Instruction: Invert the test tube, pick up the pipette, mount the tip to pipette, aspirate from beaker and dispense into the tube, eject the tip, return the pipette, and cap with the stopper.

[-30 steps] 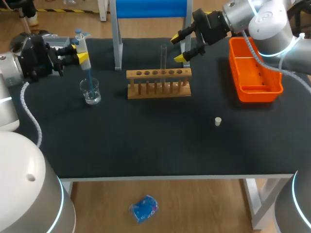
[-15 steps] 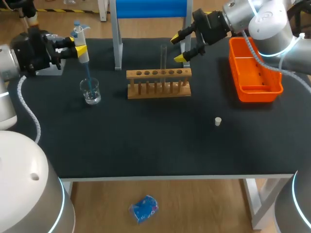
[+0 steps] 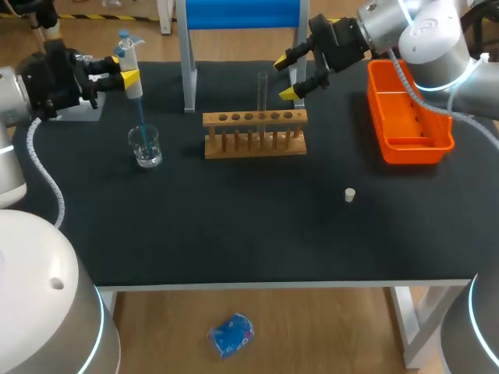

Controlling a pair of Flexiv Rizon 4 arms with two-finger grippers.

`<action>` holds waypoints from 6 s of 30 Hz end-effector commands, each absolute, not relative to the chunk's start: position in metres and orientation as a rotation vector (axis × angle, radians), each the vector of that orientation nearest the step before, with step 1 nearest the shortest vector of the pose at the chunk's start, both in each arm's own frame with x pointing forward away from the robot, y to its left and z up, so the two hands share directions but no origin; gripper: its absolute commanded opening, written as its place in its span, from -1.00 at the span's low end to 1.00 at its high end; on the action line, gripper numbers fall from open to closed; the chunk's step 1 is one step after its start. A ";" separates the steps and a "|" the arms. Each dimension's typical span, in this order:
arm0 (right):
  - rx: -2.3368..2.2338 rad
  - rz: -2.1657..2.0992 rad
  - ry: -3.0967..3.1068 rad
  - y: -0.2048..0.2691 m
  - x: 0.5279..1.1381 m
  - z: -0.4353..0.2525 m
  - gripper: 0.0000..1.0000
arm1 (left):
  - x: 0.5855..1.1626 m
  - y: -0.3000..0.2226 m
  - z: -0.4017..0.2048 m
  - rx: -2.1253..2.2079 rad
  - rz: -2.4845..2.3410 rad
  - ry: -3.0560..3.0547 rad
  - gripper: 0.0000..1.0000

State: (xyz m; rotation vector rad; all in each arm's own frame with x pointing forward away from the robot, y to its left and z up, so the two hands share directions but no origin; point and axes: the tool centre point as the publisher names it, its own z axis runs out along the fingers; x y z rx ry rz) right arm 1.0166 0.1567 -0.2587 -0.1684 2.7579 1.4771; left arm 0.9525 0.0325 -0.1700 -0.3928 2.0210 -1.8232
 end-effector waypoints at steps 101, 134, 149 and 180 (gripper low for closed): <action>-0.169 1.476 2.758 0.156 1.016 -0.259 1.00 | 0.999 -0.232 -0.004 0.036 -2.089 2.302 -1.00; -0.169 1.476 2.758 0.156 1.016 -0.259 1.00 | 1.020 -0.219 -0.033 -0.059 -2.098 2.337 -1.00; -0.169 1.476 2.758 0.156 1.016 -0.259 1.00 | 1.019 -0.224 -0.037 -0.075 -2.133 2.318 -1.00; -0.169 1.476 2.758 0.156 1.016 -0.259 1.00 | 1.029 -0.227 -0.042 -0.066 -2.143 2.270 -1.00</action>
